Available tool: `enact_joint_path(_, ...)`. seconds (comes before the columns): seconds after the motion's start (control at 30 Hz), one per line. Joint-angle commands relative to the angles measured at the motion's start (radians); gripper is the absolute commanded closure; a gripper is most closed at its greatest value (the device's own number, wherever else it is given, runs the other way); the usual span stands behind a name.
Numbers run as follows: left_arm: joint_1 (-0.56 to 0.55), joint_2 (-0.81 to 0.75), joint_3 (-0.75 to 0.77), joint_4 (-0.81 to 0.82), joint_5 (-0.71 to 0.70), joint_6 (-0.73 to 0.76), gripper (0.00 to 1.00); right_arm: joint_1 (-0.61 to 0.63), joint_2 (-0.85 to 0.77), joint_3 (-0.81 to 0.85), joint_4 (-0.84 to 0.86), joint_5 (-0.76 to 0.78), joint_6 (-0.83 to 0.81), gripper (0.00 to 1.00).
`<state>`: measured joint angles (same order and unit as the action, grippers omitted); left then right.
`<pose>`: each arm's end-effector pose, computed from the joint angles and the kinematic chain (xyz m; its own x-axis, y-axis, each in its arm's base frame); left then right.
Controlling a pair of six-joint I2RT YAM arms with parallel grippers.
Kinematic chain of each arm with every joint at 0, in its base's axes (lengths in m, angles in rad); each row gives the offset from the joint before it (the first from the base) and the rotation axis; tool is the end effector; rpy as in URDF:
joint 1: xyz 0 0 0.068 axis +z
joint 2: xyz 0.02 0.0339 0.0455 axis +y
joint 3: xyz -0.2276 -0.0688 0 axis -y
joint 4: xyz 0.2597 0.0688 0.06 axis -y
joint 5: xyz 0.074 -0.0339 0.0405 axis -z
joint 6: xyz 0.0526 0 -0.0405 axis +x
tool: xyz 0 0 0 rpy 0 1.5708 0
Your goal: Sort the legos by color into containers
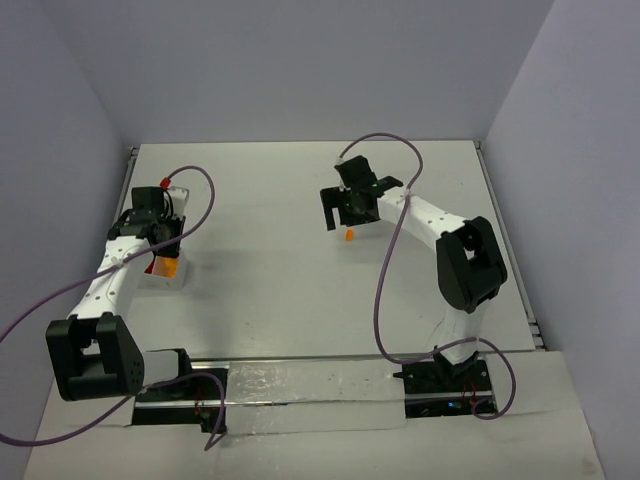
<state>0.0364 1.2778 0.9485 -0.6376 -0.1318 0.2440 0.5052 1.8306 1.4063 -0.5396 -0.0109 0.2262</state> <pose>0.2906 0.0175 0.2004 -0.8250 0.2096 -0.5249 0.0913 0.9659 0.2422 0.3603 0.1999 0.1772 -0.8103 -0.1919 -0.5538 -0.3157 0.9390 0.1366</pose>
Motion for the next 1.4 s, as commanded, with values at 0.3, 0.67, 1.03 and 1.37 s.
enact_joint_path(0.3, 0.011, 0.003, 0.027, 0.039, 0.009, -0.003, 0.53, -0.035, 0.188, 0.14, -0.068, 0.231, 0.187, 0.15)
enact_joint_path(0.67, 0.011, -0.007, 0.076, 0.021, 0.055, -0.029, 0.48, -0.039, 0.264, 0.182, -0.094, 0.247, 0.214, 0.24)
enact_joint_path(1.03, 0.011, 0.01, 0.127, 0.008, 0.078, -0.044, 0.47, -0.039, 0.246, 0.128, -0.083, 0.206, 0.213, 0.45)
enact_joint_path(1.37, 0.012, -0.025, 0.17, -0.002, 0.26, -0.062, 0.09, -0.043, 0.235, 0.113, -0.078, 0.141, 0.214, 0.82)
